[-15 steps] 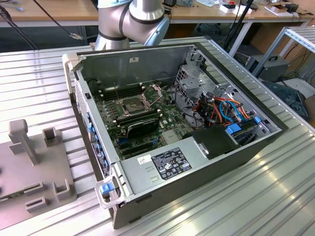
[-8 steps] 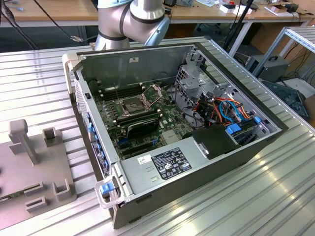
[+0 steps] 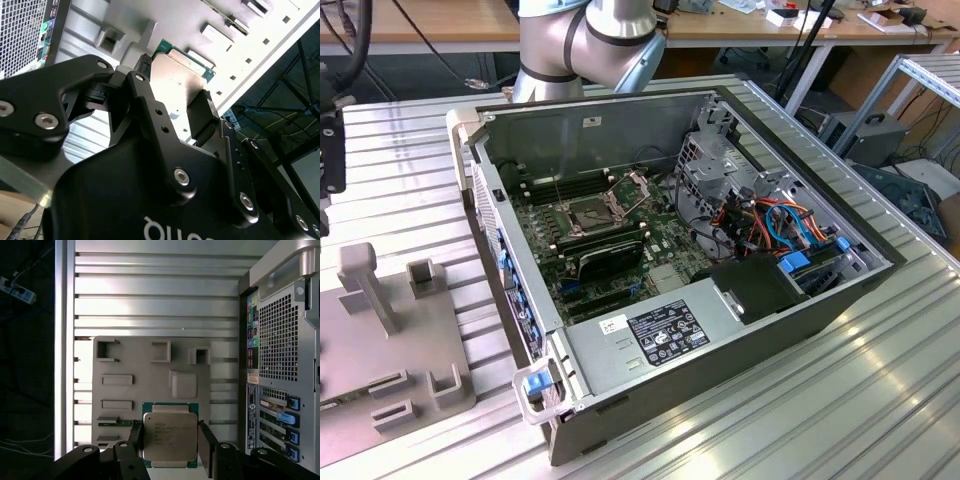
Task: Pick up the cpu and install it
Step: 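Pick up the cpu and move it towards the insertion slot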
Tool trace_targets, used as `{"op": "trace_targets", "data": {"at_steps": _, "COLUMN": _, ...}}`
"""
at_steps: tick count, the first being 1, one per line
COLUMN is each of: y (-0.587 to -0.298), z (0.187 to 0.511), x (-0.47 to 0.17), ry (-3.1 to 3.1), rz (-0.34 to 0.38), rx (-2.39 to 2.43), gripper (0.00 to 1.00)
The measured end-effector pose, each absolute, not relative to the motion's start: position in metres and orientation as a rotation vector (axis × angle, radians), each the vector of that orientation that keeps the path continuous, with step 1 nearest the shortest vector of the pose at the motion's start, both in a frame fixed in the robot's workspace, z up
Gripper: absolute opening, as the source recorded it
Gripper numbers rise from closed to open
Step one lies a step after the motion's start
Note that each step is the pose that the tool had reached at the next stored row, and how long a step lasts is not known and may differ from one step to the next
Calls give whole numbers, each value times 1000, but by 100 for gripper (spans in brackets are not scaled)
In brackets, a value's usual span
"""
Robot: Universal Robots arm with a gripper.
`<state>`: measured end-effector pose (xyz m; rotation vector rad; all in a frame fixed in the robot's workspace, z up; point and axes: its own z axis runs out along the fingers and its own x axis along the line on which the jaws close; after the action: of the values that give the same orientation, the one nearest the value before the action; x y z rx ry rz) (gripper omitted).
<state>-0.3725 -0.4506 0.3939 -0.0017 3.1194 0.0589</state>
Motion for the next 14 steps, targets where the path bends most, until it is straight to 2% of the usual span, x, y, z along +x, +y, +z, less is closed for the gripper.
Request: {"op": "trace_targets", "data": {"at_steps": 14, "y": -451, "z": 394, "x": -335, "ry": 3120, "rz": 59, "rx": -2, "gripper": 54}}
